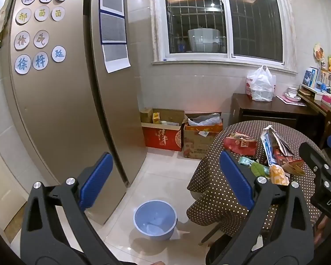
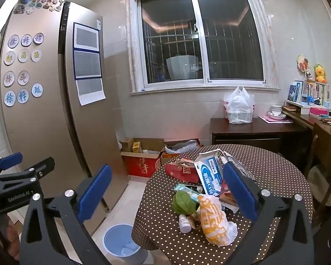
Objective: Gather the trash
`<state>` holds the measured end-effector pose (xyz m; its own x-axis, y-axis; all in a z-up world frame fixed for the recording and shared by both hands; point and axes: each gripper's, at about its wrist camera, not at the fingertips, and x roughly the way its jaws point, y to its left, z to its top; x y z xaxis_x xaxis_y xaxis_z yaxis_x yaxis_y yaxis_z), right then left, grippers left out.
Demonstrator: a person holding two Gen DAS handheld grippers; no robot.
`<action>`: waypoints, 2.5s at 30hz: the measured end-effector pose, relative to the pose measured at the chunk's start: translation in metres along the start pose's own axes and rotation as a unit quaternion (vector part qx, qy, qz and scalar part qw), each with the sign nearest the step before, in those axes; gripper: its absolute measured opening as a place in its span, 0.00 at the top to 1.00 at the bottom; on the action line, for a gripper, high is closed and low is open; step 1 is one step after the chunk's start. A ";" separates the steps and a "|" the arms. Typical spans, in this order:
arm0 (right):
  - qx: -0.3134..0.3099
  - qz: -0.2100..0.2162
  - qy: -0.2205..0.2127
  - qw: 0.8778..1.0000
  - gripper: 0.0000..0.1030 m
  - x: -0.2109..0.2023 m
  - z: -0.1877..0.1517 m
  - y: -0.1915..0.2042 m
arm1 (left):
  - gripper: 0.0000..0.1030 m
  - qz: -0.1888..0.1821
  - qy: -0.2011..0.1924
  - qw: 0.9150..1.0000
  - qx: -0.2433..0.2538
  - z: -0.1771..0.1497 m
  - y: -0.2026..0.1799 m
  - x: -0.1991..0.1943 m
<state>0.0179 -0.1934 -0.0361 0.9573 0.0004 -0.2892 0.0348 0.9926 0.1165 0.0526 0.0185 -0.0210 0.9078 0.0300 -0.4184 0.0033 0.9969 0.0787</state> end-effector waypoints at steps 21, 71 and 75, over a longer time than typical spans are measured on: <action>-0.002 0.002 -0.012 1.000 0.04 -0.009 0.005 -0.008 | 0.07 -0.015 -0.001 1.000 0.004 0.005 -0.009 -0.002; -0.013 -0.002 0.009 1.000 0.04 -0.003 -0.001 0.002 | 0.07 -0.021 0.007 1.000 0.011 -0.004 -0.021 -0.002; 0.006 0.004 0.011 1.000 0.04 0.001 -0.004 -0.003 | 0.07 -0.021 0.012 1.000 0.013 -0.003 -0.022 0.002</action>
<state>0.0174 -0.1955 -0.0403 0.9509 0.0108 -0.3093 0.0310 0.9910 0.1300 0.0526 -0.0034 -0.0263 0.8963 -0.0105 -0.4433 0.0533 0.9950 0.0842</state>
